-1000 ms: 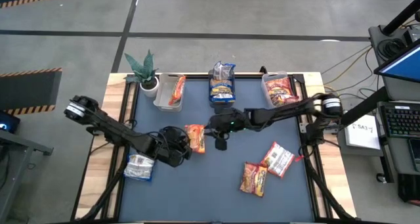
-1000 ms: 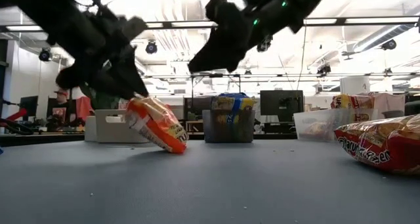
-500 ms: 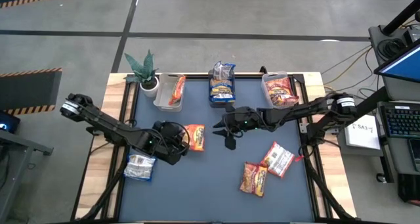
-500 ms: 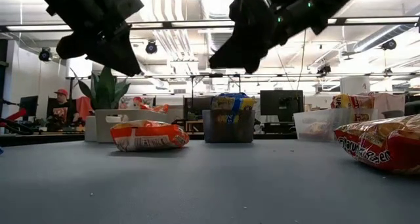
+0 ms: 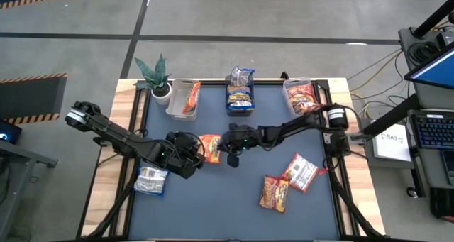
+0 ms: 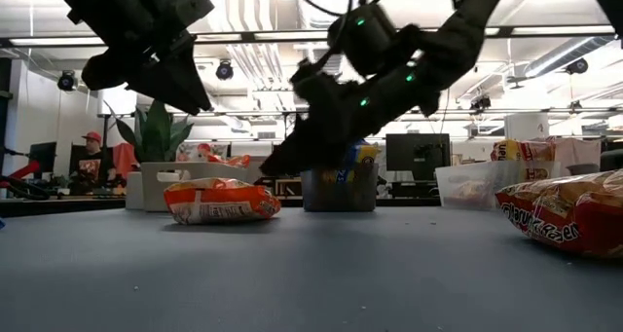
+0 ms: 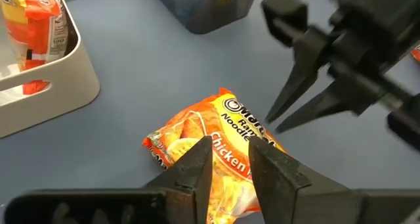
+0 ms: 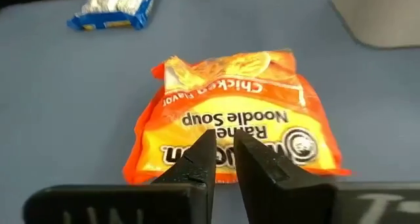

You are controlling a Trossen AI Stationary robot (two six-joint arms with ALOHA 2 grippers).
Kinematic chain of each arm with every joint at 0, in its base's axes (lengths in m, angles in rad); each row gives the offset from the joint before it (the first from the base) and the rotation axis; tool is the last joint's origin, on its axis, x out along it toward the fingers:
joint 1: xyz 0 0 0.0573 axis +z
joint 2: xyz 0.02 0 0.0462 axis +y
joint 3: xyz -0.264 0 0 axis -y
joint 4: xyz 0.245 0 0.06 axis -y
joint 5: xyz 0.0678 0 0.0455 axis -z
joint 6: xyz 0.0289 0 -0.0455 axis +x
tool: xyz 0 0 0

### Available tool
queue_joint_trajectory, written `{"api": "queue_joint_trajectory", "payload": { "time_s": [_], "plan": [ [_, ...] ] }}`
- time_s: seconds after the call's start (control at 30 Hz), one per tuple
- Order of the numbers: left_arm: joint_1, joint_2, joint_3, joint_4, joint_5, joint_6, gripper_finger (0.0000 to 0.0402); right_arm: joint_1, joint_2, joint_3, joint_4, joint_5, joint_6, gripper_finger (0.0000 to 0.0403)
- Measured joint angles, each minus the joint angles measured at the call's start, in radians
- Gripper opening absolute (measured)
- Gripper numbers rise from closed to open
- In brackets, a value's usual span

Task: Sort Maruchan noodles
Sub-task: Put the orange noodle pack into the gray bin

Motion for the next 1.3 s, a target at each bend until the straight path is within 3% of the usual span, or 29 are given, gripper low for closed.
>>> {"api": "queue_joint_trajectory", "payload": {
  "time_s": [0.47,0.73,1.03,1.3],
  "plan": [
    [0.0,0.0,-0.002,-0.003,0.002,-0.036,0.0163,-0.001,0.152,0.128,-0.12,-0.016,-0.048,0.0009],
    [-0.006,-0.001,-0.08,0.008,0.007,-0.222,0.0197,-0.002,0.18,0.127,-0.129,-0.013,-0.048,0.0009],
    [0.019,0.0,-0.289,0.334,0.007,-0.293,0.0233,-0.002,0.189,0.125,-0.124,-0.011,-0.048,0.0009],
    [0.077,0.0,-0.357,0.422,0.044,-0.292,0.0252,-0.002,0.19,0.123,-0.119,-0.011,-0.048,0.0009]
  ]
}}
